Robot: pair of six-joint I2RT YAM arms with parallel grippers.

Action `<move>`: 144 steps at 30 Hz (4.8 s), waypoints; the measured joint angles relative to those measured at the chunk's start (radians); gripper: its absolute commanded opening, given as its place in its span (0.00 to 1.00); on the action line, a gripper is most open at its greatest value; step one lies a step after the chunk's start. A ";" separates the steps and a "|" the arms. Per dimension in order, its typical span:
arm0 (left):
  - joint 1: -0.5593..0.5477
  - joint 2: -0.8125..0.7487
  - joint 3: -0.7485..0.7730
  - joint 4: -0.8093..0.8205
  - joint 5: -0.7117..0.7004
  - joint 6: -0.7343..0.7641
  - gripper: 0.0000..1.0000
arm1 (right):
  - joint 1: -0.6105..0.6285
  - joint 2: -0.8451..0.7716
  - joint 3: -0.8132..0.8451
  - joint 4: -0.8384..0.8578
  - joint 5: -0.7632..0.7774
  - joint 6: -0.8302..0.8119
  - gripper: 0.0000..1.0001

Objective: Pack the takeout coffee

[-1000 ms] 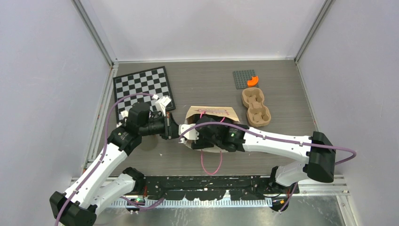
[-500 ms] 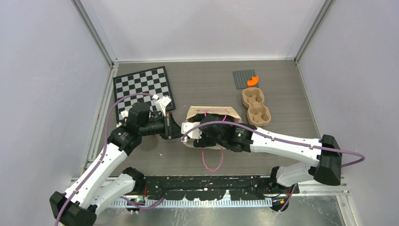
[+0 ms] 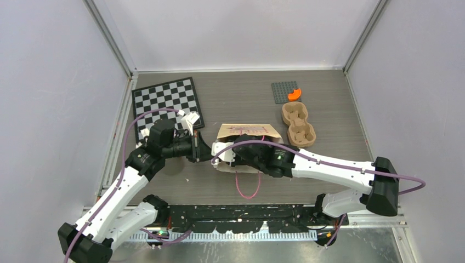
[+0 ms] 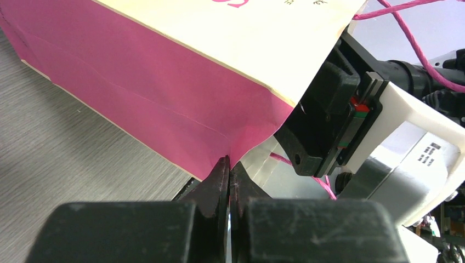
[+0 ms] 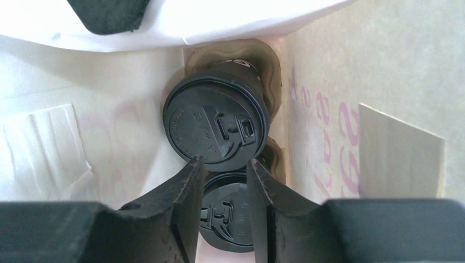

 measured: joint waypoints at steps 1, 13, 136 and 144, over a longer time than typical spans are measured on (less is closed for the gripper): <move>0.000 0.000 0.000 0.000 0.000 0.000 0.00 | 0.000 0.001 -0.003 0.007 -0.002 0.000 0.34; 0.000 0.000 0.000 0.000 0.003 -0.001 0.00 | -0.006 0.031 -0.056 0.140 -0.009 0.016 0.22; 0.000 0.211 0.237 -0.095 -0.079 -0.192 0.00 | -0.102 -0.164 0.118 -0.015 -0.132 0.404 0.38; 0.000 0.237 0.262 -0.124 -0.112 -0.218 0.01 | -0.102 -0.172 0.151 0.037 -0.119 0.456 0.44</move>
